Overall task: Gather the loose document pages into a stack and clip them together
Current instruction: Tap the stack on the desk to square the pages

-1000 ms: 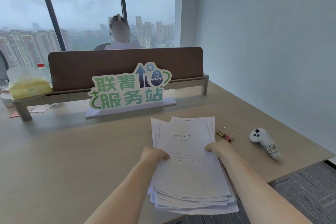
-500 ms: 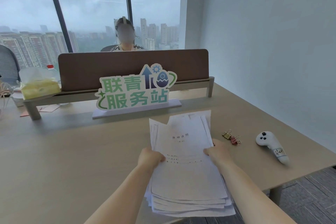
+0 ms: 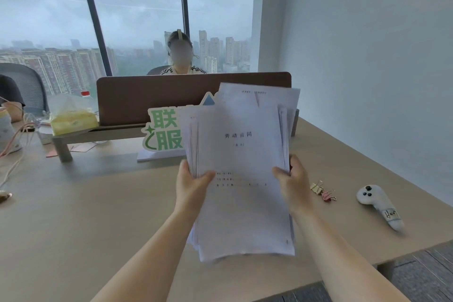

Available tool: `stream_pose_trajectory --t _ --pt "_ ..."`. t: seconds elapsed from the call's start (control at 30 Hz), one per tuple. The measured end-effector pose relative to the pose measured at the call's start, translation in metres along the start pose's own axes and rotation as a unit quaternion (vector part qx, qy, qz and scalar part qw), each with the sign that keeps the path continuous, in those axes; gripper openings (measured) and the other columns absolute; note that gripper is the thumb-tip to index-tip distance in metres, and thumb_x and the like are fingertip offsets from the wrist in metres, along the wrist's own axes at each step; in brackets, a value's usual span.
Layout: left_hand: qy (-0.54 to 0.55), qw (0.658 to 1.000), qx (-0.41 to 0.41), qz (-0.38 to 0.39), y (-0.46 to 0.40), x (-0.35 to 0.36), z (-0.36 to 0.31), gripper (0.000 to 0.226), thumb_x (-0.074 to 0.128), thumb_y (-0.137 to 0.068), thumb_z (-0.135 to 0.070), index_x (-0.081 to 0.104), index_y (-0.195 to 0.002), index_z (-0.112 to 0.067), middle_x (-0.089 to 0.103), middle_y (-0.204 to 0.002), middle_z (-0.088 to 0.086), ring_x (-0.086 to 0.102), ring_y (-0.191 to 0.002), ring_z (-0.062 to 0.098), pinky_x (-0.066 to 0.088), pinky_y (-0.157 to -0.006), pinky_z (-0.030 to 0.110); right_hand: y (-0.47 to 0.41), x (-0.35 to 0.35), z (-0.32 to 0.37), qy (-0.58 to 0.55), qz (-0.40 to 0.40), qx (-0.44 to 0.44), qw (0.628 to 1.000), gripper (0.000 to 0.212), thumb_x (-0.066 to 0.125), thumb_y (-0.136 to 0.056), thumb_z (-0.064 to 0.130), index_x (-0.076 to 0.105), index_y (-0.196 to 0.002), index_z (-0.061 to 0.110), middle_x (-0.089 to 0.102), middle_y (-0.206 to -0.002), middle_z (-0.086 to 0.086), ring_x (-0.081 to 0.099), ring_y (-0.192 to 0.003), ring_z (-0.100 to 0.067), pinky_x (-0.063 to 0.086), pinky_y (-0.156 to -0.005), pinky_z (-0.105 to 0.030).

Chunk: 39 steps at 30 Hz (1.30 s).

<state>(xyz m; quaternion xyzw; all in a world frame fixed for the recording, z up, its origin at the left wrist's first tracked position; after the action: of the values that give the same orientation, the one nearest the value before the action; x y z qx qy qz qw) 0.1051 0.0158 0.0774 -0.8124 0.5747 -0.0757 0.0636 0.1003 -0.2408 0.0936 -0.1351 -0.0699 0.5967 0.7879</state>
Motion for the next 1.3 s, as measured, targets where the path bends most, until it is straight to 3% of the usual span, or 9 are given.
stream_pose_trajectory --t 0.27,0.37,0.53,0.67,0.83,0.97,1.13,1.23,1.3 --pt "0.011 0.989 0.143 -0.043 -0.013 -0.017 -0.064 0.058 0.082 -0.073 -0.015 0.05 -0.12 -0.027 0.062 -0.094 -0.029 0.063 -0.092 0.0 0.054 -0.082 0.03 -0.005 0.025 0.065 -0.057 0.027 -0.111 0.992 0.019 0.056 -0.086 0.008 0.054 -0.104 0.013 0.054 -0.082 -0.027 0.05 -0.068 -0.025 0.038 -0.071 -0.033" --pt "0.048 0.992 0.115 -0.021 -0.009 -0.024 -0.045 0.054 0.084 -0.072 -0.014 0.054 -0.113 -0.034 0.069 -0.102 -0.016 0.068 -0.097 0.009 0.056 -0.088 0.041 0.001 0.028 0.057 -0.054 0.019 -0.114 0.992 0.028 0.063 -0.09 0.01 0.059 -0.116 0.021 0.073 -0.102 0.0 0.069 -0.095 -0.013 0.048 -0.085 -0.026" --pt "0.079 0.991 0.103 -0.017 -0.007 -0.026 -0.04 0.055 0.084 -0.073 -0.017 0.054 -0.117 -0.032 0.07 -0.108 -0.006 0.069 -0.099 0.012 0.057 -0.083 0.034 0.001 0.03 0.062 -0.063 -0.008 -0.138 0.988 0.03 0.059 -0.091 0.006 0.06 -0.116 0.024 0.073 -0.095 0.013 0.067 -0.087 -0.002 0.049 -0.077 -0.019" --pt "0.103 0.99 0.095 0.005 -0.012 -0.023 -0.044 0.053 0.083 -0.074 -0.015 0.056 -0.119 -0.021 0.071 -0.107 0.0 0.07 -0.097 0.015 0.057 -0.079 0.032 -0.006 0.032 0.07 -0.096 -0.004 -0.136 0.986 0.03 0.06 -0.093 0.017 0.059 -0.122 0.019 0.072 -0.107 0.008 0.067 -0.098 -0.005 0.051 -0.087 -0.026" --pt "0.15 0.987 0.062 -0.001 -0.017 -0.03 -0.04 0.053 0.082 -0.071 -0.025 0.063 -0.119 -0.012 0.074 -0.104 0.002 0.072 -0.095 0.015 0.055 -0.068 0.02 -0.013 0.024 0.076 -0.158 -0.029 -0.136 0.978 0.047 0.036 -0.1 0.05 0.065 -0.115 0.016 0.07 -0.114 -0.002 0.065 -0.107 -0.019 0.048 -0.092 -0.035" --pt "0.139 0.988 0.066 0.024 -0.017 -0.026 -0.048 0.044 0.081 -0.075 -0.02 0.065 -0.115 -0.01 0.075 -0.099 0.002 0.073 -0.087 0.012 0.056 -0.065 0.02 -0.022 0.02 0.088 -0.191 -0.031 -0.124 0.973 0.049 0.035 -0.103 0.039 0.065 -0.118 0.004 0.07 -0.11 -0.005 0.064 -0.104 -0.02 0.048 -0.091 -0.034" --pt "0.127 0.988 0.069 0.046 -0.025 -0.022 -0.058 0.06 0.088 -0.064 -0.028 0.065 -0.116 -0.008 0.075 -0.101 0.005 0.073 -0.087 0.013 0.056 -0.067 0.021 -0.033 0.018 0.094 -0.176 0.01 -0.122 0.977 0.043 0.038 -0.101 0.045 0.073 -0.099 0.019 0.074 -0.1 0.002 0.068 -0.099 -0.017 0.052 -0.089 -0.033" --pt "0.124 0.989 0.053 0.059 -0.025 -0.023 -0.048 0.064 0.086 -0.061 -0.028 0.064 -0.117 -0.008 0.075 -0.101 0.004 0.073 -0.089 0.014 0.056 -0.068 0.021 -0.033 0.016 0.088 -0.161 0.018 -0.127 0.978 0.043 0.036 -0.103 0.043 0.072 -0.107 0.021 0.073 -0.112 -0.002 0.066 -0.11 -0.019 0.051 -0.095 -0.036" --pt "0.125 0.989 0.047 0.067 -0.022 -0.022 -0.038 0.073 0.092 -0.056 -0.034 0.063 -0.118 -0.01 0.075 -0.104 0.005 0.072 -0.095 0.02 0.057 -0.07 0.025 -0.03 0.014 0.083 -0.18 0.01 -0.119 0.976 0.042 0.035 -0.104 0.039 0.071 -0.105 0.02 0.074 -0.106 -0.001 0.069 -0.102 -0.016 0.052 -0.086 -0.032"
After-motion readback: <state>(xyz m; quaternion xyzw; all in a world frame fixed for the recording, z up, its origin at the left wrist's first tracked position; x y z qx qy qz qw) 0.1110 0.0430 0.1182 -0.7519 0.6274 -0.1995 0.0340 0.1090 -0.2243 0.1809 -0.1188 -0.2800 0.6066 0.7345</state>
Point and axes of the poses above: each hand's wrist, its own y-axis away from the middle knuckle, its own x-axis out of the palm, z = x × y, the point moved 7 cm from there along -y, towards the middle knuckle
